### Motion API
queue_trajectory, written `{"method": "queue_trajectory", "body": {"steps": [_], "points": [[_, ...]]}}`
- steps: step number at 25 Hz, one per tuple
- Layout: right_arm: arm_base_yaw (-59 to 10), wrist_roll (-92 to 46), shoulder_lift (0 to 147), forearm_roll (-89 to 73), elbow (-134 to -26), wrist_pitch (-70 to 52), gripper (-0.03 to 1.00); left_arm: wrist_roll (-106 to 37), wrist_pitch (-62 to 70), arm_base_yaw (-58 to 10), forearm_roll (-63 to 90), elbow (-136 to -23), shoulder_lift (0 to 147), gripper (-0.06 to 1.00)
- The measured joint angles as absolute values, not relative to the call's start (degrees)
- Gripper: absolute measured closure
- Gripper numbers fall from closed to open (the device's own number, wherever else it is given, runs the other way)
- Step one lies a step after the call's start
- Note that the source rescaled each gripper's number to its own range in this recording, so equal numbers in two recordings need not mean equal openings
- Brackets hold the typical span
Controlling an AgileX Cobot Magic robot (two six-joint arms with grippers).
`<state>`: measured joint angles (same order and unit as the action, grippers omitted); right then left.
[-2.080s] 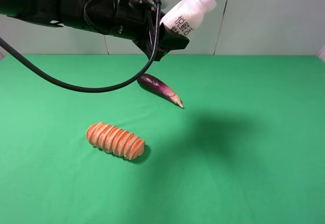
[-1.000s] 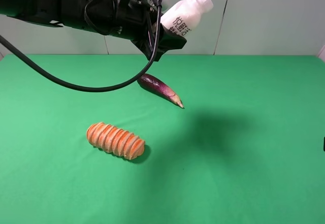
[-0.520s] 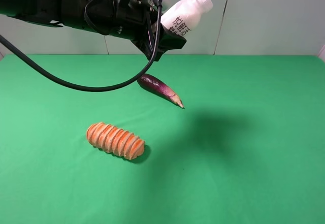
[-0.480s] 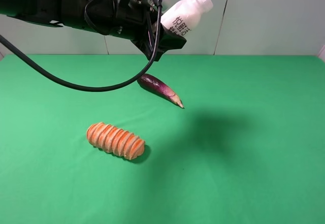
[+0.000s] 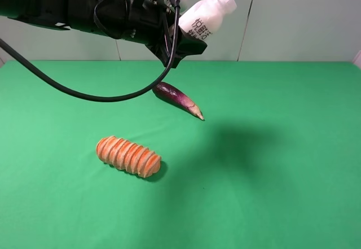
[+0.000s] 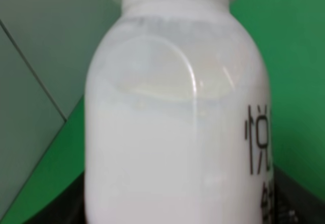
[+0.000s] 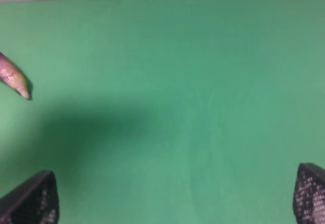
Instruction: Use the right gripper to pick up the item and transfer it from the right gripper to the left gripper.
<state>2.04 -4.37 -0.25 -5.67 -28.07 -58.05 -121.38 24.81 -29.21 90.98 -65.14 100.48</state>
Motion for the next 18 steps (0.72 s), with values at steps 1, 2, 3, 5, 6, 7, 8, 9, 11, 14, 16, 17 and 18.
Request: {"method": "queue_trajectory", "body": {"steps": [1, 2, 3, 5, 6, 7, 8, 9, 11, 14, 16, 17, 18], "points": [[2.04, -4.37, -0.26, -5.67, -28.07, -58.05, -0.03, -121.38, 24.81, -29.21, 90.98, -65.14, 100.48, 0.93], [2.04, -4.37, -0.31, -5.67, -28.07, -58.05, -0.03, -121.38, 24.81, -29.21, 90.98, -65.14, 100.48, 0.93], [2.04, -4.37, -0.31, -5.65, -28.07, -58.05, -0.03, -121.38, 24.81, -29.21, 90.98, -65.14, 100.48, 0.93], [2.04, -4.37, -0.31, -5.65, -28.07, -58.05, -0.03, -121.38, 24.81, -29.21, 90.98, -65.14, 100.48, 0.93], [2.04, -4.37, -0.31, -5.65, -28.07, -58.05, -0.03, -121.38, 24.81, -29.21, 90.98, -65.14, 100.48, 0.93], [2.04, -4.37, -0.31, -5.65, -28.07, -58.05, -0.03, -121.38, 24.81, -29.21, 90.98, -65.14, 100.48, 0.93], [2.04, -4.37, -0.31, -5.65, -28.07, -58.05, -0.03, -121.38, 24.81, -29.21, 90.98, -65.14, 100.48, 0.93], [2.04, -4.37, -0.31, -5.6, -28.07, -58.05, -0.03, -121.38, 24.81, -29.21, 90.98, -65.14, 100.48, 0.93], [2.04, -4.37, -0.31, -5.55, -28.07, -58.05, -0.03, -121.38, 24.81, -29.21, 90.98, -65.14, 100.48, 0.93], [2.04, -4.37, -0.31, -5.55, -28.07, -58.05, -0.03, -121.38, 24.81, -29.21, 90.98, -65.14, 100.48, 0.93], [2.04, -4.37, -0.31, -5.54, -28.07, -58.05, -0.03, -121.43, 24.81, -29.21, 90.98, -65.14, 100.48, 0.93], [2.04, -4.37, -0.31, -5.54, -28.07, -58.05, -0.03, -121.49, 24.81, -29.21, 90.98, -65.14, 100.48, 0.93], [2.04, -4.37, -0.31, -5.54, -28.07, -58.05, -0.03, -121.55, 24.51, -29.21, 90.98, -65.14, 100.48, 0.93]]}}
